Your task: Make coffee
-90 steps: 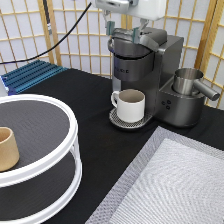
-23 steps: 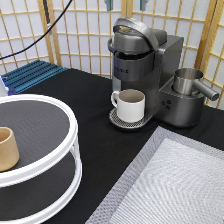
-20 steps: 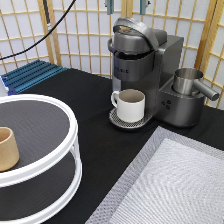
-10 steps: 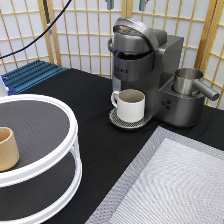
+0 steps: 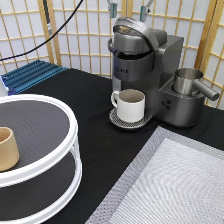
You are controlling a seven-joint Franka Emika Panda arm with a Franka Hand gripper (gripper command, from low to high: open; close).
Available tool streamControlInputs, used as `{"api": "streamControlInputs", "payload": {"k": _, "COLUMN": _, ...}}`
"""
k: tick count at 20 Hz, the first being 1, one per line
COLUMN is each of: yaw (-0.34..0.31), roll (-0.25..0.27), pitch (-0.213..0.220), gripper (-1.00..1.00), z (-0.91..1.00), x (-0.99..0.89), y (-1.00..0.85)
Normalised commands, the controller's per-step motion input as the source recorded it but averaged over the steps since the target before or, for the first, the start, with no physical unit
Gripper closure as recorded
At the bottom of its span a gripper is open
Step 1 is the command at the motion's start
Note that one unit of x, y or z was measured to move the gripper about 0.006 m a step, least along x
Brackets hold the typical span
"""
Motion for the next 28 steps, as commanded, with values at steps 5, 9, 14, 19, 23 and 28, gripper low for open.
{"api": "streamControlInputs", "payload": {"k": 5, "yaw": -0.030, "roll": -0.100, "pitch": 0.000, "gripper": -1.00, "z": 0.50, "x": 0.52, "y": 0.10}}
{"api": "streamControlInputs", "payload": {"k": 9, "yaw": 0.000, "roll": -0.009, "pitch": 0.000, "gripper": -1.00, "z": -0.11, "x": 0.28, "y": -0.01}}
{"api": "streamControlInputs", "payload": {"k": 14, "yaw": 0.031, "roll": 0.001, "pitch": 0.026, "gripper": -1.00, "z": -0.58, "x": 0.24, "y": -0.08}}
{"api": "streamControlInputs", "payload": {"k": 19, "yaw": 0.011, "roll": 0.000, "pitch": 0.063, "gripper": -1.00, "z": -0.22, "x": 0.09, "y": -0.25}}
{"api": "streamControlInputs", "payload": {"k": 23, "yaw": -0.020, "roll": 0.000, "pitch": 0.080, "gripper": -1.00, "z": 0.26, "x": 0.00, "y": -0.36}}
{"api": "streamControlInputs", "payload": {"k": 28, "yaw": -0.054, "roll": -0.010, "pitch": 0.038, "gripper": -1.00, "z": 0.26, "x": 0.00, "y": 0.25}}
